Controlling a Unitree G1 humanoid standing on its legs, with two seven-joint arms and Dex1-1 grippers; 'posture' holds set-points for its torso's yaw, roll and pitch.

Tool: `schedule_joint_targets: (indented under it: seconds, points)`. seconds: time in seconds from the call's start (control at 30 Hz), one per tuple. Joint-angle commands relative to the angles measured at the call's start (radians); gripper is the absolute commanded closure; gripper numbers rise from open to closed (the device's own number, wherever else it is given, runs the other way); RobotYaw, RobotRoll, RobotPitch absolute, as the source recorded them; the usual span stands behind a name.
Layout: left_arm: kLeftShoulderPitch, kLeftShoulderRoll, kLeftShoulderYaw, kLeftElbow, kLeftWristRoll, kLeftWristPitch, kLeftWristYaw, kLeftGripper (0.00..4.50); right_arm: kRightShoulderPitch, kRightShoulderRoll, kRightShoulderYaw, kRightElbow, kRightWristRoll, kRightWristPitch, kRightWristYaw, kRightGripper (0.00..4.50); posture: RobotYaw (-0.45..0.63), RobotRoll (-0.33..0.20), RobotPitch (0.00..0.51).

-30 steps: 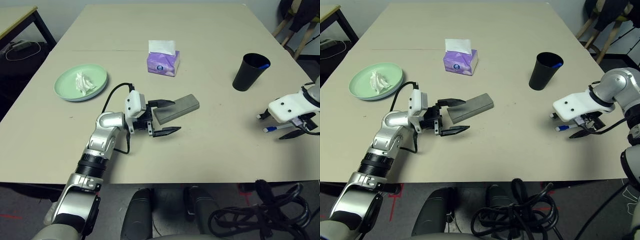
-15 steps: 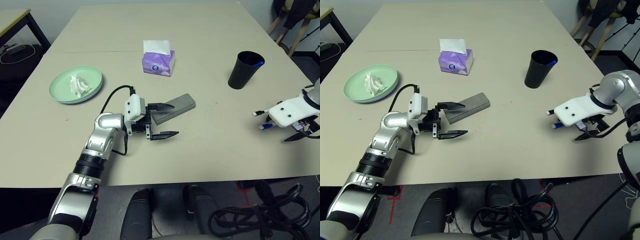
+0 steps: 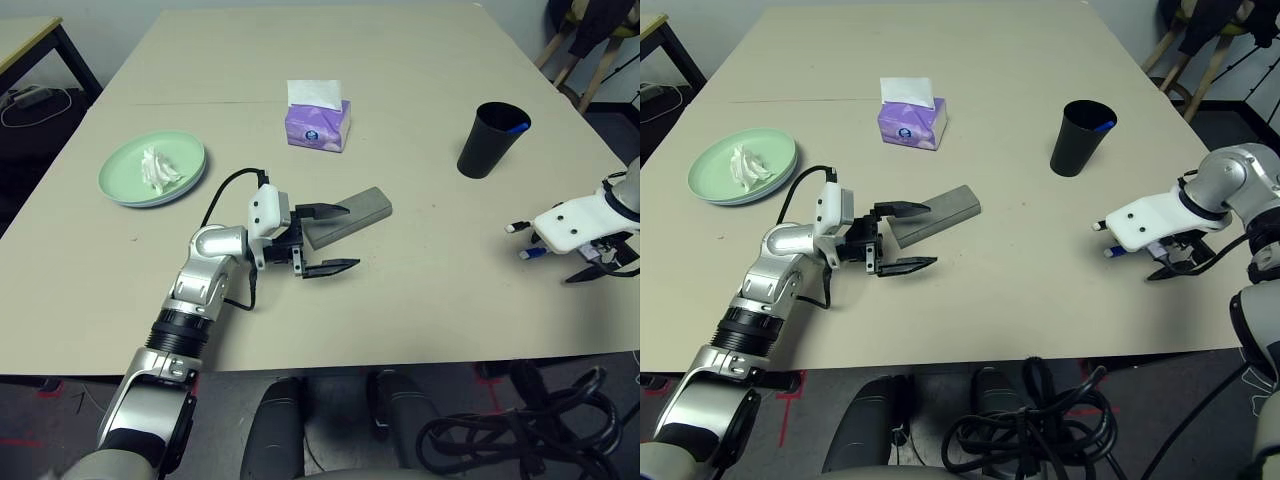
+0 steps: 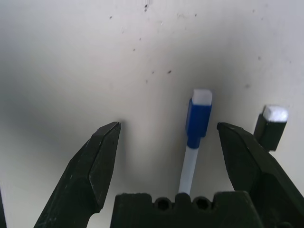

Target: Organize and tidy the items on the table.

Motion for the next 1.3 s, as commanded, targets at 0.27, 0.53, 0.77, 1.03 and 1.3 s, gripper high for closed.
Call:
schedule_joint_targets:
  seconds: [0.27, 0.53, 0.77, 1.03, 1.3]
  points:
    - [0.021, 0.008, 0.004, -0.034, -0.012, 0.012, 0.009, 0.0, 0.009, 0.007, -0.012, 0.008, -0.024, 0.031, -0.018, 0.62, 0.03, 0.0, 0.186]
    - [0.019, 0.01, 0.006, -0.033, -0.01, 0.01, 0.01, 0.0, 0.0, 0.007, -0.019, 0.005, -0.028, 0.041, -0.001, 3.77, 0.03, 0.0, 0.177]
    - [0.001, 0.008, 0.007, -0.025, -0.015, 0.009, 0.001, 0.0, -0.007, 0.004, -0.054, -0.004, 0.024, 0.081, 0.075, 4.11, 0.02, 0.0, 0.163]
    - [-0.025, 0.009, 0.015, -0.015, -0.034, 0.021, -0.005, 0.0, 0.034, -0.029, -0.029, -0.224, 0.475, 0.47, 0.114, 4.11, 0.0, 0.0, 0.15]
    - [-0.044, 0.021, 0.024, -0.004, -0.049, 0.033, -0.029, 0.0, 0.102, 0.012, -0.285, -0.433, 0.801, 0.825, 0.081, 4.11, -0.02, 0.0, 0.138]
